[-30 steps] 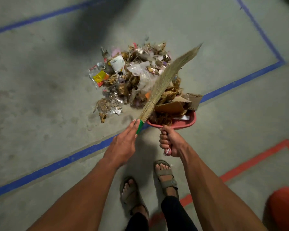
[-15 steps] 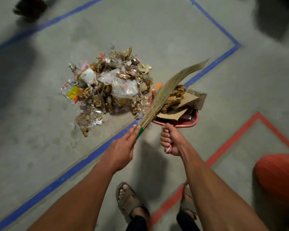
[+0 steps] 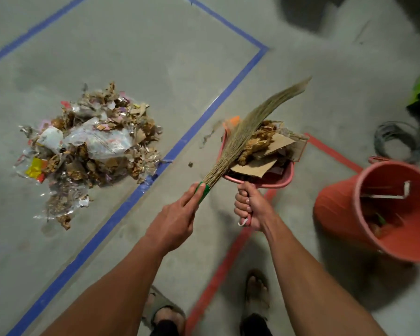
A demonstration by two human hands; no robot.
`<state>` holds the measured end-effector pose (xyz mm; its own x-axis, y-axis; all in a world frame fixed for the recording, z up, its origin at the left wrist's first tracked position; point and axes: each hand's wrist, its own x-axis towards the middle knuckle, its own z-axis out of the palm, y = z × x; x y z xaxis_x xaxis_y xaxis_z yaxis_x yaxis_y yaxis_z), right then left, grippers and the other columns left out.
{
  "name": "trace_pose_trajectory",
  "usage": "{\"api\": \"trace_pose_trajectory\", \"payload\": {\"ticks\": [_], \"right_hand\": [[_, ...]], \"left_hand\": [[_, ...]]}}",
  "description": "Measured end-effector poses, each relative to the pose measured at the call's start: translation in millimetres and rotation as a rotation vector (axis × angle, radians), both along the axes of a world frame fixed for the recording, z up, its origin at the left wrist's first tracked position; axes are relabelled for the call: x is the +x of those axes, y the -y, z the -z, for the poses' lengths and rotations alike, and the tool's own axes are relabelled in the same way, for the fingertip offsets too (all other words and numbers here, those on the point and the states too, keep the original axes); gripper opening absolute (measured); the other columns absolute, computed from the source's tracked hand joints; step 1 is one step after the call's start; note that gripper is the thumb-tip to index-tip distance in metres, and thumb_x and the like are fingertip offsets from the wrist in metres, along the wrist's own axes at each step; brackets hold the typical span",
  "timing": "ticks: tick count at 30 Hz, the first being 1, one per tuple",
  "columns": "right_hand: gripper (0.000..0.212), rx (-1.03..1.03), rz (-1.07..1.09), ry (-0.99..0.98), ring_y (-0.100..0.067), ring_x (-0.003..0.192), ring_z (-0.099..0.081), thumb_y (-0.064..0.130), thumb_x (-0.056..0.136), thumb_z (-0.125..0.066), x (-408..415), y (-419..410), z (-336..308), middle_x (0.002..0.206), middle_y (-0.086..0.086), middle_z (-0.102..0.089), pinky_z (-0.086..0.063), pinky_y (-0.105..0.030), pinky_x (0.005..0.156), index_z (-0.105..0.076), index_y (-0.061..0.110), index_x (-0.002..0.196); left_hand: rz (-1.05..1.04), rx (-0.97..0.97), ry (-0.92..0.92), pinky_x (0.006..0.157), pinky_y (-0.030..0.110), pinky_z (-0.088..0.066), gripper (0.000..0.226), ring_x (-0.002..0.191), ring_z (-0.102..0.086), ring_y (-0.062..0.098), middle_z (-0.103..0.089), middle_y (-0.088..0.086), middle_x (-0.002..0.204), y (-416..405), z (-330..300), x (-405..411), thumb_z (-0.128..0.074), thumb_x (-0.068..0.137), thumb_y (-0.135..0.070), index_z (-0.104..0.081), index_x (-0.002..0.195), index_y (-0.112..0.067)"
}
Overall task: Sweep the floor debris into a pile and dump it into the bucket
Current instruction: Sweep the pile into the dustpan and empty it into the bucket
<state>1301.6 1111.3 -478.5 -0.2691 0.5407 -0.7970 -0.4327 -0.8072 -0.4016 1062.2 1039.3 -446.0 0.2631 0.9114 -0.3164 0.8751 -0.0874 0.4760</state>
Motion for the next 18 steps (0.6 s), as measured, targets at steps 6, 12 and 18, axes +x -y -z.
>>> {"api": "trace_pose_trajectory", "payload": {"ticks": [6, 12, 18], "right_hand": [[0.043, 0.026, 0.154, 0.019, -0.006, 0.03, -0.018, 0.019, 0.103, -0.047, 137, 16, -45, 0.043, 0.006, -0.022, -0.013, -0.019, 0.032, -0.039, 0.021, 0.061], [0.046, 0.042, 0.307, 0.051, -0.006, 0.03, -0.018, 0.024, 0.108, -0.045, 262, 51, -96, 0.044, 0.006, -0.021, -0.018, -0.019, 0.03, -0.04, 0.021, 0.062], [0.046, 0.052, 0.437, 0.102, -0.005, 0.029, -0.019, 0.025, 0.109, -0.042, 358, 95, -155, 0.043, 0.008, -0.023, -0.018, -0.018, 0.029, -0.038, 0.022, 0.064]], "left_hand": [[0.163, -0.002, -0.003, 0.075, 0.05, -0.057, 0.091, 0.09, -0.067, 0.042, 0.004, -0.021, 0.171, -22, -33, 127, -0.047, 0.098, -0.012, 0.009, 0.162, -0.046], [0.344, 0.023, 0.011, 0.075, 0.051, -0.057, 0.088, 0.09, -0.067, 0.045, 0.002, -0.018, 0.172, -29, -78, 248, -0.046, 0.1, -0.012, 0.007, 0.163, -0.043], [0.502, 0.028, 0.016, 0.079, 0.048, -0.055, 0.079, 0.105, -0.064, 0.042, 0.003, -0.014, 0.173, -23, -133, 352, -0.041, 0.105, -0.014, 0.006, 0.164, -0.039]]}}
